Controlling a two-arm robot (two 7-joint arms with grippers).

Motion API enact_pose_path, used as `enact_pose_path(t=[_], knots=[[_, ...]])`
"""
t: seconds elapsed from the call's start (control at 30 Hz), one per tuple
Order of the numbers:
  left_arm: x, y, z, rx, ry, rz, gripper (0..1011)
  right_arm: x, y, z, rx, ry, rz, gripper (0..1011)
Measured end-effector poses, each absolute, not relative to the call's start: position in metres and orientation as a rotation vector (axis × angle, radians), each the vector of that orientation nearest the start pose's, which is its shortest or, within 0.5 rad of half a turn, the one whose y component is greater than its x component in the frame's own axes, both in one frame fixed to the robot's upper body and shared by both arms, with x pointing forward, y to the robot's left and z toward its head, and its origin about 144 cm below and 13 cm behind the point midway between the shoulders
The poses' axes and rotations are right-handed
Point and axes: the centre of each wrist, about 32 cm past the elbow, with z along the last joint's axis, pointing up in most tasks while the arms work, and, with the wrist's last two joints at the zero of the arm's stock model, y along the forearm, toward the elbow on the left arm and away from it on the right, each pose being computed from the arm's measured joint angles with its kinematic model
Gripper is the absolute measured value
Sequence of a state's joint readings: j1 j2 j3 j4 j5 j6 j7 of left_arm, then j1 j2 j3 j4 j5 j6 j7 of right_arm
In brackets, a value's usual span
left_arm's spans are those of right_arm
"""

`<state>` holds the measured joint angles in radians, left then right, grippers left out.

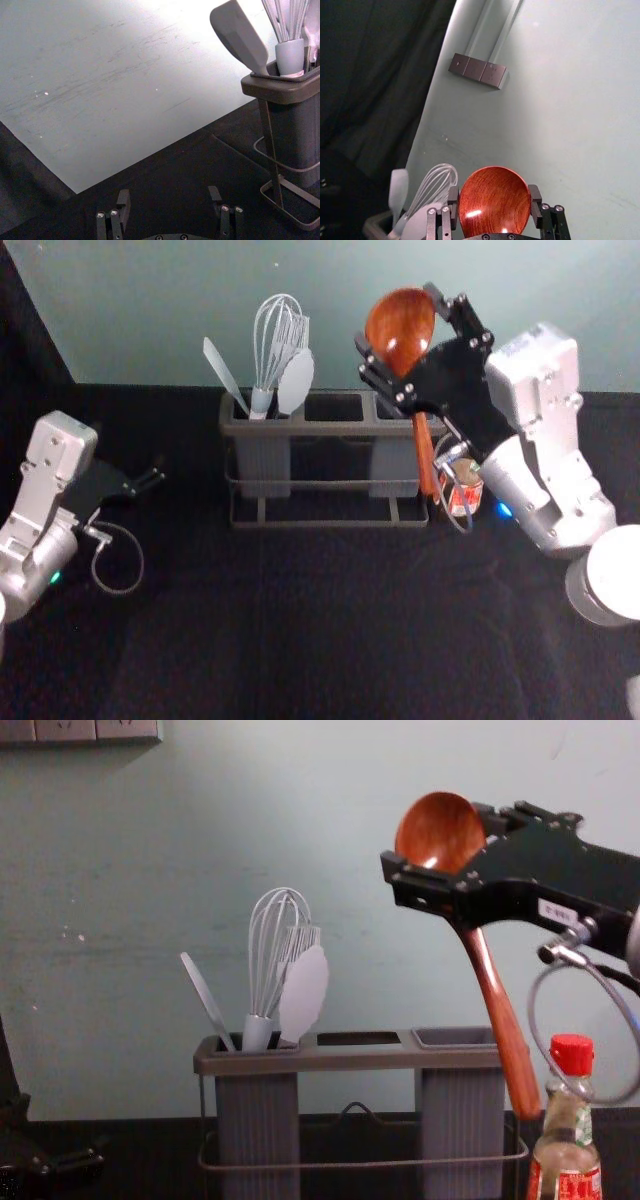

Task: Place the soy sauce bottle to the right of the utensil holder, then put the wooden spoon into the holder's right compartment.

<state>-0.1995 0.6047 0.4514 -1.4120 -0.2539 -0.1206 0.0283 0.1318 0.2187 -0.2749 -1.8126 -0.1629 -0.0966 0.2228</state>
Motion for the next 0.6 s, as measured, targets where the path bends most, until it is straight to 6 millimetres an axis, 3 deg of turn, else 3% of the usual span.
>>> enact_pose_path(t=[0.6], knots=[[0.489, 0.310, 1.140, 0.304, -0.285, 1.248, 1011, 0.525, -0.175, 1.273, 0.052, -0.644, -1.043, 842]])
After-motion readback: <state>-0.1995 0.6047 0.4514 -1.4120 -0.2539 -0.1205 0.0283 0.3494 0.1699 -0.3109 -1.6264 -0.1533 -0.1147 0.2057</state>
